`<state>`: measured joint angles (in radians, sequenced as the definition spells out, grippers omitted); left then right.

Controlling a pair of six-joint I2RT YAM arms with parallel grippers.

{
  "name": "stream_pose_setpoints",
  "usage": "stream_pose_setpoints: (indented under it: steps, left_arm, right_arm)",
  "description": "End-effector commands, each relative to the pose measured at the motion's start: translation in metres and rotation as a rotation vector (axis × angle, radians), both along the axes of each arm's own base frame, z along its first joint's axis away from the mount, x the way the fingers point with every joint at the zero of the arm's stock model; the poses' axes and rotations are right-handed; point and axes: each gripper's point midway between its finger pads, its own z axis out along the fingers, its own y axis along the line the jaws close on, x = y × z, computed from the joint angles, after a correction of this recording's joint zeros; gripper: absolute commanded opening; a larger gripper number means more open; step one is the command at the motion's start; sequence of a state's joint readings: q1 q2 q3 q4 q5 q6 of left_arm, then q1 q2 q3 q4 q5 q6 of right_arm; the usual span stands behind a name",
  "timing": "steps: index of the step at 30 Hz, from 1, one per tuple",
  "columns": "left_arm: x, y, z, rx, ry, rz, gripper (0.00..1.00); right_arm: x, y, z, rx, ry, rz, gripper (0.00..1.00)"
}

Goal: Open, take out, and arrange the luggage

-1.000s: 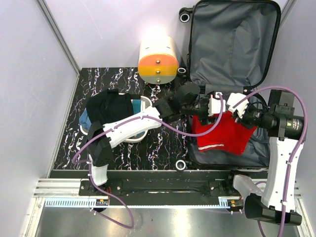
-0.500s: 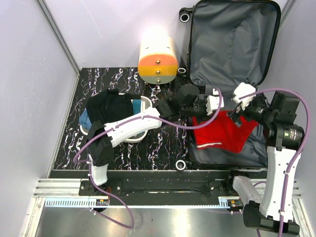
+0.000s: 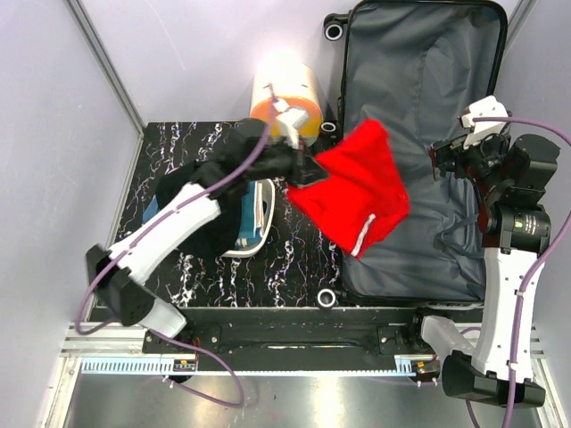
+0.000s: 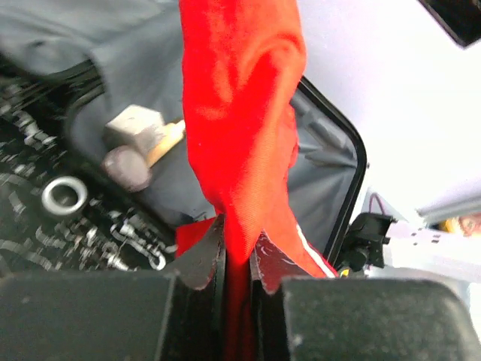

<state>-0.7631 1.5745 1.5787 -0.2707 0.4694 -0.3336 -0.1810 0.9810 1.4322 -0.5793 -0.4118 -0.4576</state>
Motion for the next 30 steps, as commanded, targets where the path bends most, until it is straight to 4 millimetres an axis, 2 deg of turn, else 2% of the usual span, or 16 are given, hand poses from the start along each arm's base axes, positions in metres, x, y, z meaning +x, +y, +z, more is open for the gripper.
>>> stream_pose_setpoints:
  steps: [1, 2, 4, 5, 6, 8, 9, 11, 12, 15, 17, 19, 22, 23, 26, 30]
  left_arm:
    - [0.009, 0.087, 0.061, -0.187, 0.038, 0.195, 0.0]
    - [0.003, 0.104, 0.049, -0.168, 0.052, 0.21, 0.0]
    - [0.021, 0.148, 0.033, -0.139, 0.063, 0.312, 0.0]
    - [0.014, 0.168, 0.013, -0.107, 0.099, 0.339, 0.0]
    - [0.029, 0.206, 0.001, -0.076, 0.08, 0.435, 0.0]
    - [0.023, 0.247, -0.033, -0.026, 0.122, 0.511, 0.0]
    - [0.032, 0.286, -0.046, 0.028, 0.083, 0.597, 0.0]
    - [0.029, 0.324, -0.088, 0.126, 0.118, 0.679, 0.0]
    - [0.033, 0.362, -0.101, 0.183, 0.091, 0.761, 0.0]
    - [0.034, 0.405, -0.14, 0.283, 0.092, 0.792, 0.0]
    - [0.034, 0.414, -0.153, 0.297, 0.118, 0.794, 0.0]
    - [0.034, 0.413, -0.147, 0.256, 0.134, 0.79, 0.0]
    - [0.039, 0.396, -0.099, 0.127, 0.098, 0.757, 0.0]
    - [0.042, 0.391, -0.069, 0.085, 0.05, 0.738, 0.0]
    - [0.045, 0.387, -0.013, 0.029, -0.036, 0.732, 0.0]
    - [0.047, 0.404, 0.001, 0.047, -0.068, 0.783, 0.0]
  right_arm:
    - [0.008, -0.001, 0.014, 0.035, -0.045, -0.016, 1.0]
    - [0.01, 0.001, 0.011, 0.038, -0.038, -0.001, 1.0]
    - [0.011, 0.003, 0.005, 0.028, -0.019, 0.013, 1.0]
    - [0.011, 0.003, 0.002, 0.029, -0.01, 0.017, 1.0]
    - [0.011, 0.004, -0.001, 0.02, 0.0, 0.023, 1.0]
    - [0.012, 0.003, -0.004, 0.014, 0.01, 0.026, 1.0]
    - [0.012, 0.003, -0.006, 0.006, 0.015, 0.027, 1.0]
    - [0.013, 0.005, -0.01, 0.01, 0.027, 0.037, 1.0]
    - [0.013, 0.007, -0.012, 0.014, 0.037, 0.049, 1.0]
    - [0.015, 0.011, -0.018, 0.028, 0.063, 0.076, 1.0]
    - [0.017, 0.013, -0.021, 0.034, 0.076, 0.088, 1.0]
    - [0.018, 0.014, -0.023, 0.034, 0.083, 0.096, 0.99]
    - [0.02, 0.013, -0.028, 0.031, 0.102, 0.094, 1.0]
    - [0.02, 0.013, -0.029, 0.032, 0.108, 0.097, 1.0]
    - [0.022, 0.015, -0.033, 0.038, 0.121, 0.106, 1.0]
    - [0.025, 0.013, -0.036, 0.036, 0.132, 0.105, 1.0]
